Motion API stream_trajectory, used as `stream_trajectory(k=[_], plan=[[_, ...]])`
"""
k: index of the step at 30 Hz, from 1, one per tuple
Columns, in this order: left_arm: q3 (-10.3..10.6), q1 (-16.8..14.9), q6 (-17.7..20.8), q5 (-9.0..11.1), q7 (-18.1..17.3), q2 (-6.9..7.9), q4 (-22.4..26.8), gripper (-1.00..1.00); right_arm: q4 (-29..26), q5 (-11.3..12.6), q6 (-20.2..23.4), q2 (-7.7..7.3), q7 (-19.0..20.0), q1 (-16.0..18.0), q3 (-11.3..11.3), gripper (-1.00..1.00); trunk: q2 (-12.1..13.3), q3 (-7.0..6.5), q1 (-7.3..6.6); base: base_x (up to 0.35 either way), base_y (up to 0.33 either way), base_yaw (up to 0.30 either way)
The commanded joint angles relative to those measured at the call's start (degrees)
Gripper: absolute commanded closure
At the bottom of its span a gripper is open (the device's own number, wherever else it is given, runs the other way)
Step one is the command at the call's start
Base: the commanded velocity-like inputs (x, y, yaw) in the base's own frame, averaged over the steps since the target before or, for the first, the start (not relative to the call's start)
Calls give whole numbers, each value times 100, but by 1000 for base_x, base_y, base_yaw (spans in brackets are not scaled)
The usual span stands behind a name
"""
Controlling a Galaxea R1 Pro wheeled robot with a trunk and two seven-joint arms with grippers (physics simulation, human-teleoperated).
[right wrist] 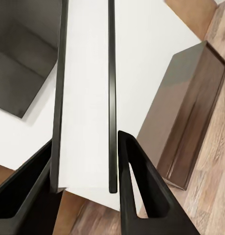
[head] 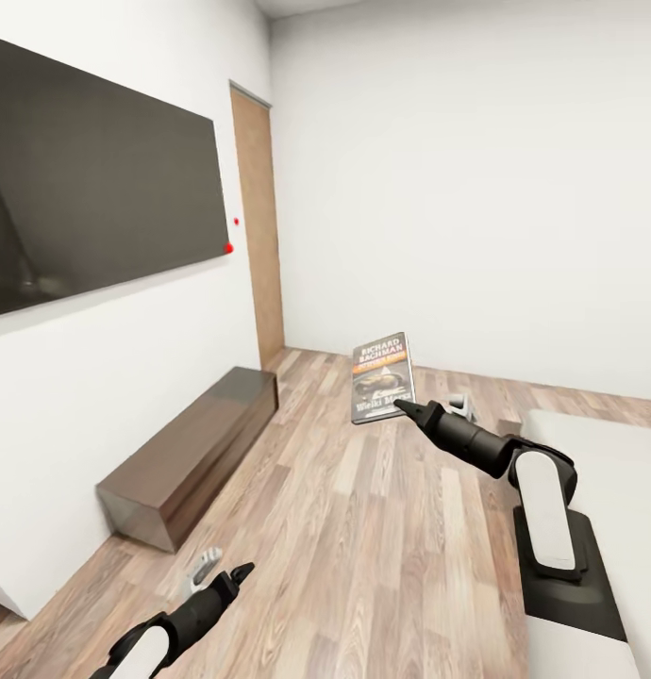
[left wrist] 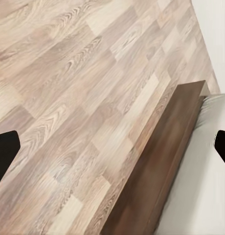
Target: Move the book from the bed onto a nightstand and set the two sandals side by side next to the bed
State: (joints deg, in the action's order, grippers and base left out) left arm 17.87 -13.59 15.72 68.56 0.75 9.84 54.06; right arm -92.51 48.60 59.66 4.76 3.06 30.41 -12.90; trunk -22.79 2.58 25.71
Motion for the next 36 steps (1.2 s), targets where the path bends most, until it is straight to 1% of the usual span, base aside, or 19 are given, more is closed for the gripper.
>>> stream_trajectory(k=[1,10,15,19,36], plan=[[13,-4,15,44,-3,8,5,-100,-2,32,34,7,35,9,-16,100,-13,13,7,330,0,-272],[10,-9,130,37,-18,9,-7,-100,-4,49,34,0,37,9,-19,100,-13,13,7,330,6,-273],[7,-11,145,41,-14,9,-20,-100,-4,47,34,-1,63,9,-19,100,-13,13,7,320,84,-272],[7,-12,153,43,-13,9,-25,-100,-4,46,34,-2,119,9,-19,100,-13,13,7,313,135,-272],[18,-12,159,35,-6,7,-31,-100,-4,45,34,-5,151,9,-46,100,-13,13,7,309,156,-272]])
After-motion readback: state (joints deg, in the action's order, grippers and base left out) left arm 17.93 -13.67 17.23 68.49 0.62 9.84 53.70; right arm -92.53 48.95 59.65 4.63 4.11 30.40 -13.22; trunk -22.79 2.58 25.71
